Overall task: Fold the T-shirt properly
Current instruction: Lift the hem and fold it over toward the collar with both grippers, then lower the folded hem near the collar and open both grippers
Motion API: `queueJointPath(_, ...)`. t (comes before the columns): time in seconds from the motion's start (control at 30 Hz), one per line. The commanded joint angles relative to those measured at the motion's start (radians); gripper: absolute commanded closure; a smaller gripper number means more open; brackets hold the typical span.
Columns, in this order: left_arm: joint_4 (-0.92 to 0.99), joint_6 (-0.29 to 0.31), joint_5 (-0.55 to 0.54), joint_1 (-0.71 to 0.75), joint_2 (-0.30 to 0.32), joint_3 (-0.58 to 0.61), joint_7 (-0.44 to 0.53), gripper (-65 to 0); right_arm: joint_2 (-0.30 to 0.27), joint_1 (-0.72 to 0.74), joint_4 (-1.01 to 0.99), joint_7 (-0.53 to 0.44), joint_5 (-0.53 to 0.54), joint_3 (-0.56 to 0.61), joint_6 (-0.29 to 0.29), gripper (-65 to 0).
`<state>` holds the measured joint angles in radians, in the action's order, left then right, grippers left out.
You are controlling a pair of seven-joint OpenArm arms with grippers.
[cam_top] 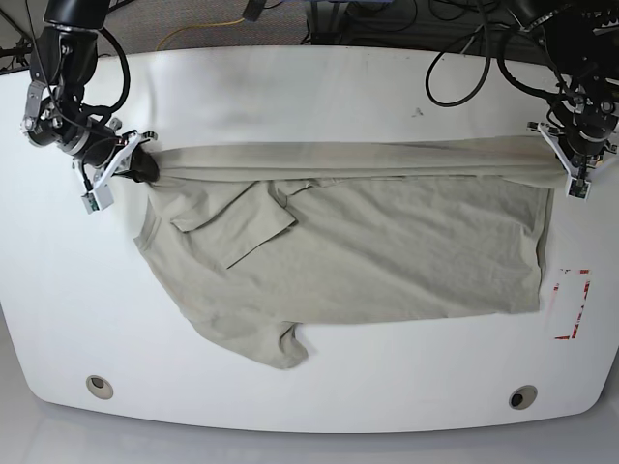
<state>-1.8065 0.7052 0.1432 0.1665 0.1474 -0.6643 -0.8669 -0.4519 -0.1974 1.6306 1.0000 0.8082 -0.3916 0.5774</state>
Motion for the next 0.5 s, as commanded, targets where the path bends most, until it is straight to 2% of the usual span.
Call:
queueJointPath(0.0,0.021,-0.007,0.002,-0.012,0.041,0.002,0.018,-1.0,-0.025,0.009,0.017,-0.016,0.007,-0.005,-0.001,-2.1)
queueJointPath(0.07,0.041,-0.007,0.002,-0.012,0.045,0.002,0.018,-7.1,-0.026,-0.003,0.017,-0.014,0.007,-0.005,-0.001,-6.7)
queueJointPath(0.17,0.06,-0.007,0.002,-0.011,0.045,-0.001,0.018,-21.5,-0.029,-0.041,0.021,-0.014,0.007,-0.007,-0.001,-17.1)
queueJointPath(0.2,0.064,-0.007,0.003,-0.011,0.045,-0.002,0.018,-29.0,-0.046,-0.049,0.021,-0.014,0.007,-0.008,-0.001,-23.9)
queueJointPath(0.23,0.073,-0.007,0.003,-0.011,0.045,-0.001,0.018,-33.9,-0.052,-0.053,0.021,-0.016,0.007,-0.008,-0.001,-29.3)
queueJointPath(0.27,0.08,-0.007,0.003,-0.011,0.045,0.001,0.018,-37.4,-0.057,-0.053,0.021,-0.016,0.007,-0.007,-0.001,-33.3)
queueJointPath(0.3,0.09,-0.007,0.003,-0.011,0.048,0.001,0.018,-40.7,-0.058,-0.058,0.021,-0.016,0.007,-0.008,-0.001,-40.0)
queueJointPath(0.4,0.106,-0.007,0.003,-0.011,0.074,0.002,0.018,-40.4,-0.064,-0.087,0.024,-0.016,0.012,-0.01,-0.001,-51.5)
queueJointPath(0.47,0.1,-0.007,0.002,-0.012,0.085,-0.001,0.018,-39.7,-0.066,-0.099,0.024,-0.016,0.015,-0.02,-0.001,-54.2)
